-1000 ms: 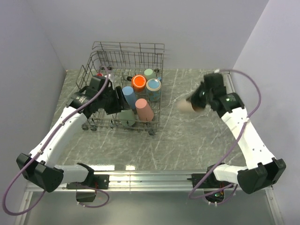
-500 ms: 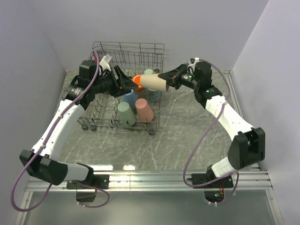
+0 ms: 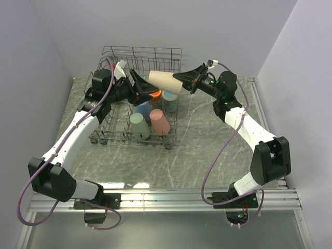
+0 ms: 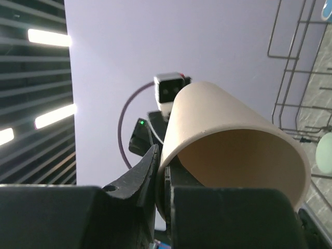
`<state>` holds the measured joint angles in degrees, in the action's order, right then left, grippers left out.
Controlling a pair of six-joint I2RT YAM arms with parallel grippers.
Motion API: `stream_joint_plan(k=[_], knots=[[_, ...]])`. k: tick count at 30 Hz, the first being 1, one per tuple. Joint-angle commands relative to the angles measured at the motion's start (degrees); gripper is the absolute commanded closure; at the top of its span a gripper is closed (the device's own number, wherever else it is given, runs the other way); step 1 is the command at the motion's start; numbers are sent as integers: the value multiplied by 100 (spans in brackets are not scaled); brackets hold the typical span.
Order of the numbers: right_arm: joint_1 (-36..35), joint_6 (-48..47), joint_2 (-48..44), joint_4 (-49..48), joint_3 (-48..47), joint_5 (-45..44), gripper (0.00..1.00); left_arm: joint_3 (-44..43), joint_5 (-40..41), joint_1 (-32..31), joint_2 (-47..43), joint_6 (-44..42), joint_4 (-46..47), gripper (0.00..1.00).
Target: Load the cups into the dish rack
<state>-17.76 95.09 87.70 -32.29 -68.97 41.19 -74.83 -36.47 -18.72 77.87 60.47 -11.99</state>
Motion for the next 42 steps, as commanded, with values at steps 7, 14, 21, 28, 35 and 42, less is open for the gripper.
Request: stream_joint_plan(k=[7, 14, 21, 28, 35, 42], knots=[[-70, 431, -201, -734, 375, 293, 100, 92, -335, 9, 97, 695, 2060, 19], [-61, 765, -227, -1296, 472, 346, 100, 38, -142, 9, 255, 440, 1770, 18], [-70, 1020, -157, -1631, 542, 556, 100, 223, -45, 61, 220, 589, 2069, 16], [-61, 1047, -288, -1719, 998, 768, 100, 337, -325, 211, 203, 835, 2481, 16], [-61, 1021, -333, -1737, 1202, 592, 100, 381, -537, 220, 212, 993, 2719, 21], [-52, 854, -183, -1534, 991, 416, 100, 469, -651, 220, 132, 976, 2798, 24]])
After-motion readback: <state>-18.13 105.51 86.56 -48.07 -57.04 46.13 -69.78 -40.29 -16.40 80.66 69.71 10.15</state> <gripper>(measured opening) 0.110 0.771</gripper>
